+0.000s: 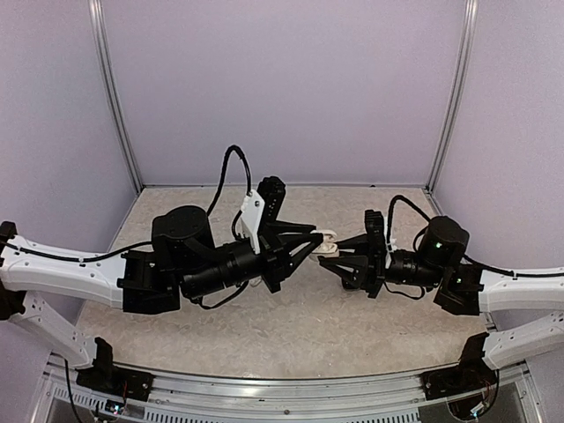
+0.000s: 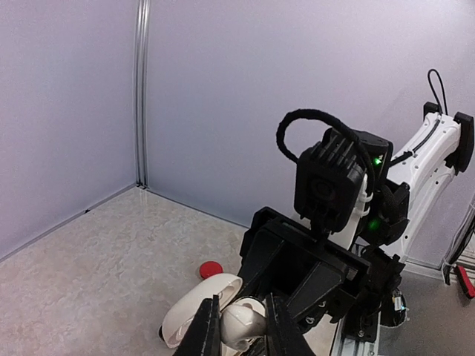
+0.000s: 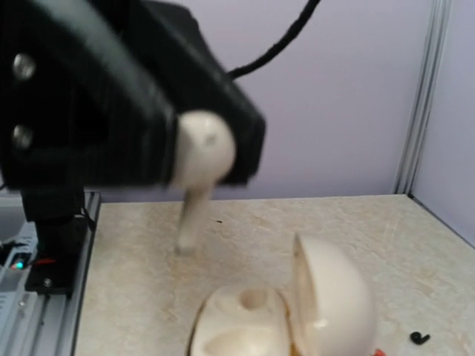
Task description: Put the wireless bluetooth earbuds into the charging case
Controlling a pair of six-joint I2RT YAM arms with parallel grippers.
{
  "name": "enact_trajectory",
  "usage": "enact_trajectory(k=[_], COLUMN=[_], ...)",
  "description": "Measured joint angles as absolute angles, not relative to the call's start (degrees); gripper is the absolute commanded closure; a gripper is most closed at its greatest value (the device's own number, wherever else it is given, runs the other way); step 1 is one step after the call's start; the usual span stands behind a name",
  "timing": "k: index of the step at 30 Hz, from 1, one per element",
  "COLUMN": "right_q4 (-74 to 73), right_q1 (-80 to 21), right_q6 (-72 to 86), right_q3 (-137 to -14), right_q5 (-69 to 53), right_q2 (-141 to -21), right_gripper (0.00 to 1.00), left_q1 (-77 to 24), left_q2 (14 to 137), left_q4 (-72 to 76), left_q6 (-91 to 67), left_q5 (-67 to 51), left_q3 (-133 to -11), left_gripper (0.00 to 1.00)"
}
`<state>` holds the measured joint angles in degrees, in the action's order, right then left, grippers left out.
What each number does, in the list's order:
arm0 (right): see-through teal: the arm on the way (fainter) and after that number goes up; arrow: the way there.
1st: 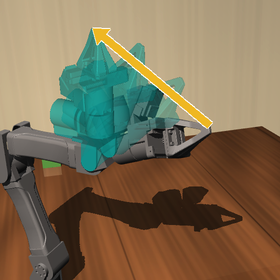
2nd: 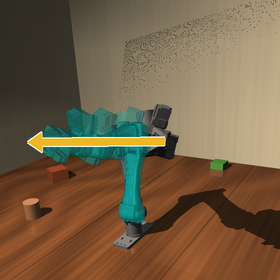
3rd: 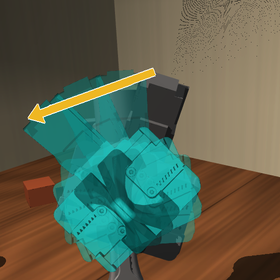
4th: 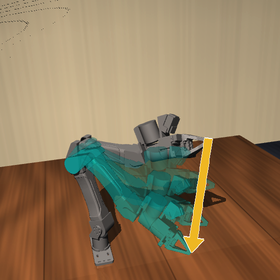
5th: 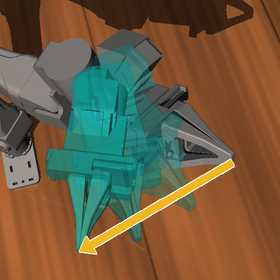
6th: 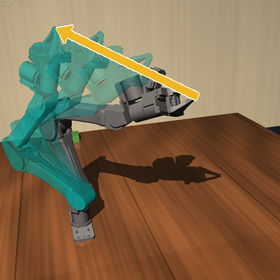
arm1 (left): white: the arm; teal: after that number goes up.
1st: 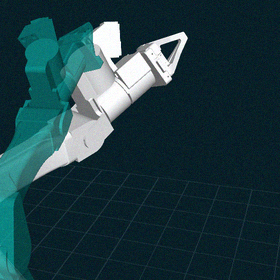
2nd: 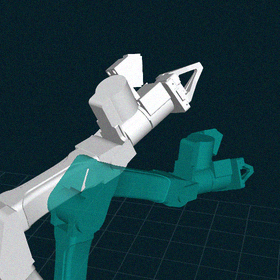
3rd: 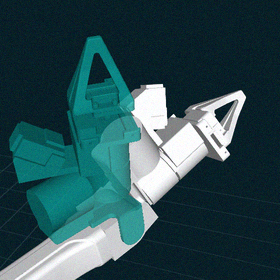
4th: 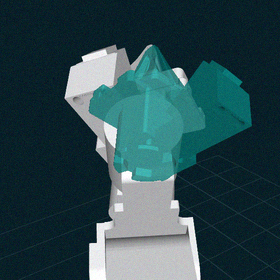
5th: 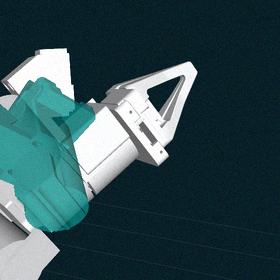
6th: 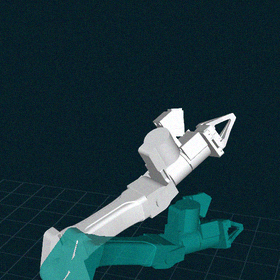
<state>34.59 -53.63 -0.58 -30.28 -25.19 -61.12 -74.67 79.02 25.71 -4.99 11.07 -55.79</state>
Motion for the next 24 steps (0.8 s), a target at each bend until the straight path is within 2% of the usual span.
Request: enact_trajectory(k=[24], right_q4=[34.2], right_q1=[-54.2], right_q6=[7.6], right_q3=[-32.1], right_q5=[-28.6], right_q2=[-63.2], right_gripper=[1.00], left_q1=[-74.7], left_q2=[83.3], left_q4=[26.8], left_q6=[-4.2], left_q5=[10.6], left_q3=[-57.7], left_gripper=[0.82])
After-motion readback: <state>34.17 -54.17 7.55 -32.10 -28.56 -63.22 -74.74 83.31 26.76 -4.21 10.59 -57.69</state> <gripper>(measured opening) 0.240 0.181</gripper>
